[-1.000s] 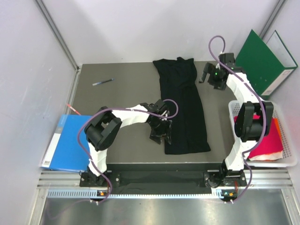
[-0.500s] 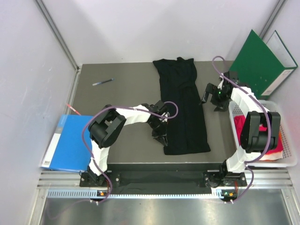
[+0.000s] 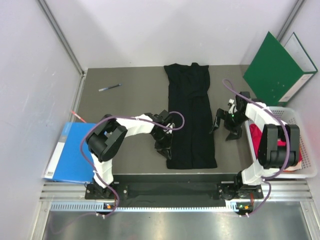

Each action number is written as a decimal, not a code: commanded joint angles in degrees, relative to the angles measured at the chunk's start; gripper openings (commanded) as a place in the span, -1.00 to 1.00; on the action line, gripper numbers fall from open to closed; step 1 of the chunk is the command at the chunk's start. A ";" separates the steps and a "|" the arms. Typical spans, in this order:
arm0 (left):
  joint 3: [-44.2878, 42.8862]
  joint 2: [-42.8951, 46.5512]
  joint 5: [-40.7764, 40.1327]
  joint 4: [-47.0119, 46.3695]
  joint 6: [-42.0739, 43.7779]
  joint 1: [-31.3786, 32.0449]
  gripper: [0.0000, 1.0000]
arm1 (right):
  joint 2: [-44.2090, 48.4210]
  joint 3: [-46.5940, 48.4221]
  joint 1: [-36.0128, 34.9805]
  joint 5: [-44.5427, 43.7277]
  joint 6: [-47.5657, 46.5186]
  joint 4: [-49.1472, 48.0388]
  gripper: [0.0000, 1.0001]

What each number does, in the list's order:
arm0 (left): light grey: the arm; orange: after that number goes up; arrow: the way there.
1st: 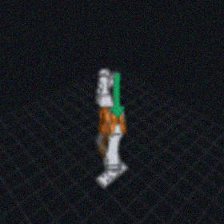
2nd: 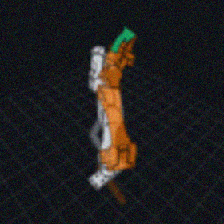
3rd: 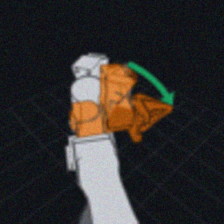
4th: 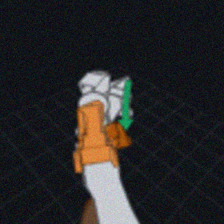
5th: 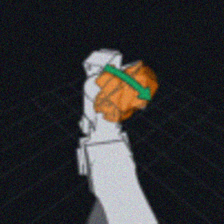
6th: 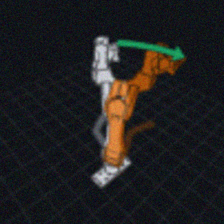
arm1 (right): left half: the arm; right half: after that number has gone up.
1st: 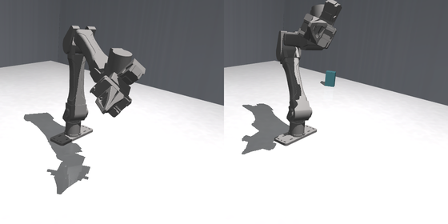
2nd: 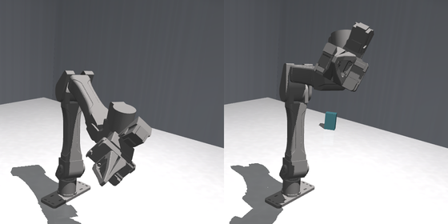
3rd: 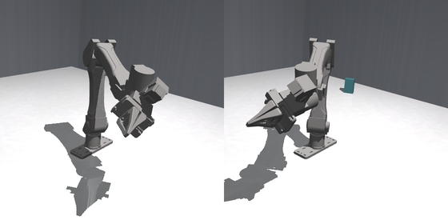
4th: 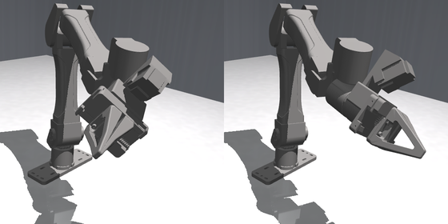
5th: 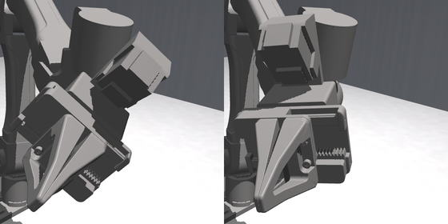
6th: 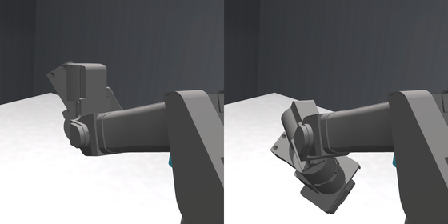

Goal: Fold and stack the t-shirts
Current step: Grab the bottom of the folded rectangular tshirt with both arms, then fold the folded rectangular tshirt in 1/3 of the way

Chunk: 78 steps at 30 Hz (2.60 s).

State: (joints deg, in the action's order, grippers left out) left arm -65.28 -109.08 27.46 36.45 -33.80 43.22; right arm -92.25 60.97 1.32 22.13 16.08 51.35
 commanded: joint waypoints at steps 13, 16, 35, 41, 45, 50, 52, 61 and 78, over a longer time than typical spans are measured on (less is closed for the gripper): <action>9.90 3.96 -2.87 -2.78 -2.75 0.02 0.30 | 13.59 -19.39 0.00 9.15 -0.26 5.61 0.71; 11.31 3.78 -1.45 -5.77 -5.13 0.11 0.28 | 12.71 -20.01 -0.35 8.28 0.53 4.90 0.55; 5.16 -2.54 -2.68 -10.26 -8.03 0.02 -0.40 | 2.43 -21.07 -3.17 4.06 1.42 -2.57 0.02; 4.72 -3.07 -2.50 -9.29 -8.12 -0.07 -1.00 | -2.06 -22.38 -4.48 8.45 0.80 -3.89 -0.72; 4.28 -2.37 -2.50 -8.06 -7.95 -0.24 -1.00 | -1.19 -22.39 -5.28 11.70 0.80 -2.50 -1.00; 0.77 -0.09 -2.68 -2.97 -7.60 -1.12 -1.00 | 4.87 -18.62 -5.28 14.43 1.33 -0.11 -1.00; -3.25 -0.52 -3.29 2.19 -6.98 -2.09 -1.00 | 6.46 -16.68 -5.37 15.14 1.50 -0.46 -1.00; -20.41 -3.68 -4.35 12.85 -3.29 -5.69 -1.00 | 8.40 -8.59 -5.36 19.18 5.10 -6.70 -1.00; -40.79 -11.41 0.13 14.44 -1.62 -13.07 -1.00 | -2.23 7.05 -4.58 18.65 9.24 -22.00 -1.00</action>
State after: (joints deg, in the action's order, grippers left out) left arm -100.01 -118.26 25.06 51.09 -35.81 31.35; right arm -91.92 63.31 -3.38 40.62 24.62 34.35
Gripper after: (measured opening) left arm 0.024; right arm 0.010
